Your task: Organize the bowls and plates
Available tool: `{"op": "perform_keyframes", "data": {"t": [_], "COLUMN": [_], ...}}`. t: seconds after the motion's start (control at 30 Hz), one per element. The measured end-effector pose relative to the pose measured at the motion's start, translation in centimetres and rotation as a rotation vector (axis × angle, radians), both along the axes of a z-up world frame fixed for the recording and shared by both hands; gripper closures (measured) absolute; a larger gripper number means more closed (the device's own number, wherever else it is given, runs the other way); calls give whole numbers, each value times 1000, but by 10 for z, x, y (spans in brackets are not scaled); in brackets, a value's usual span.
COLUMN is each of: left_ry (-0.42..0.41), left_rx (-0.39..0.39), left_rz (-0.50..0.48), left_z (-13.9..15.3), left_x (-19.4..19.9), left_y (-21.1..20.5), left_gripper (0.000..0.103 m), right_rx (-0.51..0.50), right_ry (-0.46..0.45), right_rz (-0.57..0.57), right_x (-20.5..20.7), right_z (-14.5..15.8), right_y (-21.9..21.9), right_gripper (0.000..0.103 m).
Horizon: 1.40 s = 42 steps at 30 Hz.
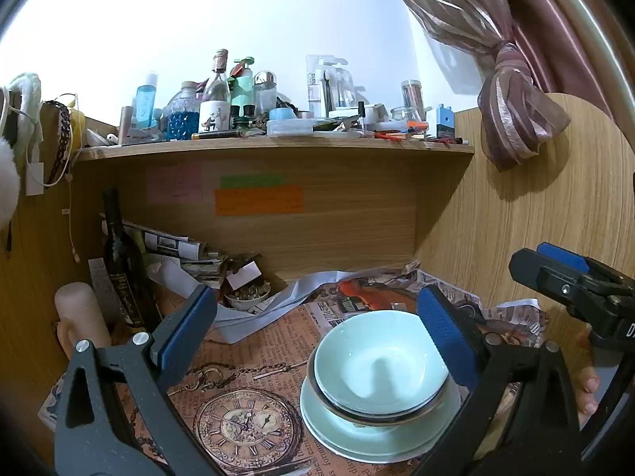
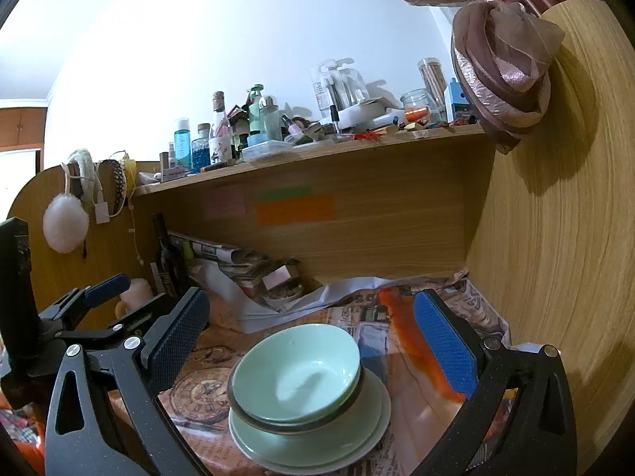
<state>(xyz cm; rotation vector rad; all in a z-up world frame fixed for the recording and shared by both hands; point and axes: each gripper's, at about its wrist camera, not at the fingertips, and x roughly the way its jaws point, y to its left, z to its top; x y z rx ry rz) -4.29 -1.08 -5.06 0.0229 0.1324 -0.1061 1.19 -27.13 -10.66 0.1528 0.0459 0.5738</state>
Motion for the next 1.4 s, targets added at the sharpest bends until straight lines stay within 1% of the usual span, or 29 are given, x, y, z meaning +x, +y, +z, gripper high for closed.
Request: {"op": "perform_keyframes", "data": {"t": [0.63,1.0,1.4], "left_ry": [-1,5,9], "left_rx": [-2,-8,-31], "left_rz": [-1,-2,-2], "left_z": [0,-2,-2], "left_x": [2,4,6], "left_y": [-3,-1,-2], "left_gripper": [0,0,0], "right_rx": [-6,-30,-33], "right_ry": [-3,-8,-5], "right_rz": [-1,5,8], "right_x": [-1,-2,-2], "right_z": [0,-1,-1], "right_y": [3,12,17], "right_gripper": [0,0,0]}}
